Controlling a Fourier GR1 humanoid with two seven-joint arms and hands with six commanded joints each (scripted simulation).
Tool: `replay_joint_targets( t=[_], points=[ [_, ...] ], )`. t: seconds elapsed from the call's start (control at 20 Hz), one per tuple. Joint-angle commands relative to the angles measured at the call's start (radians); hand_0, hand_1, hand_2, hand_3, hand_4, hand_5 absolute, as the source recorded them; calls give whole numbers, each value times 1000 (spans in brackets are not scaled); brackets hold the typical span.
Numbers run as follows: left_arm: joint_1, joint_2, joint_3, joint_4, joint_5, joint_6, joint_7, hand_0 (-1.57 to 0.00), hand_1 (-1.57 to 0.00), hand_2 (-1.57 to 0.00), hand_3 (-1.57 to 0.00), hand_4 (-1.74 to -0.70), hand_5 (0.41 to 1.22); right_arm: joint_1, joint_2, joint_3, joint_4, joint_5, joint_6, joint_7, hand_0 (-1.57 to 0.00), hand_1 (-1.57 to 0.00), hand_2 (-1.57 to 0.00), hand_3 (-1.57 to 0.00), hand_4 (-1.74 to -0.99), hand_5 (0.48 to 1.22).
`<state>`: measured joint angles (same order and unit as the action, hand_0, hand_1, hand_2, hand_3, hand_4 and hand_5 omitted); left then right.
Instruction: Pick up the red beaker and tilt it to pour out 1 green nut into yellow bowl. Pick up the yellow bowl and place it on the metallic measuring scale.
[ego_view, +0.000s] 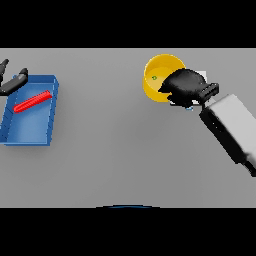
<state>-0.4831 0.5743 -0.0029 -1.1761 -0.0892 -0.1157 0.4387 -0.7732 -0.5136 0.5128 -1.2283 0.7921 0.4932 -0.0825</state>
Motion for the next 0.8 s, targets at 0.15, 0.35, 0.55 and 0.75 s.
replay_joint_targets(
  t=[0.15,0.35,0.55,0.75],
  points=[
    [-1,1,2,-6,10,-10,37,1,1,1,1,-851,754,-36,-25,-37,132,26,-71,-31,-1567,-1571,-1553,-1155,-1741,1221],
    [14,-2,-2,-50,14,1,69,1,1,1,1,-857,762,-69,-11,-70,271,44,-126,-37,-1569,-1571,-1533,-1165,-1741,1221],
    [10,-4,-9,-46,1,8,93,1,1,1,1,-863,784,-70,7,-94,393,57,-192,-66,-1570,-1571,-1475,-1206,-1741,1221],
    [-1,5,-9,-29,-5,0,90,1,1,1,1,-858,804,-86,29,-109,483,63,-211,-96,-1571,-1571,-1398,-1342,-1741,1221]
  ],
)
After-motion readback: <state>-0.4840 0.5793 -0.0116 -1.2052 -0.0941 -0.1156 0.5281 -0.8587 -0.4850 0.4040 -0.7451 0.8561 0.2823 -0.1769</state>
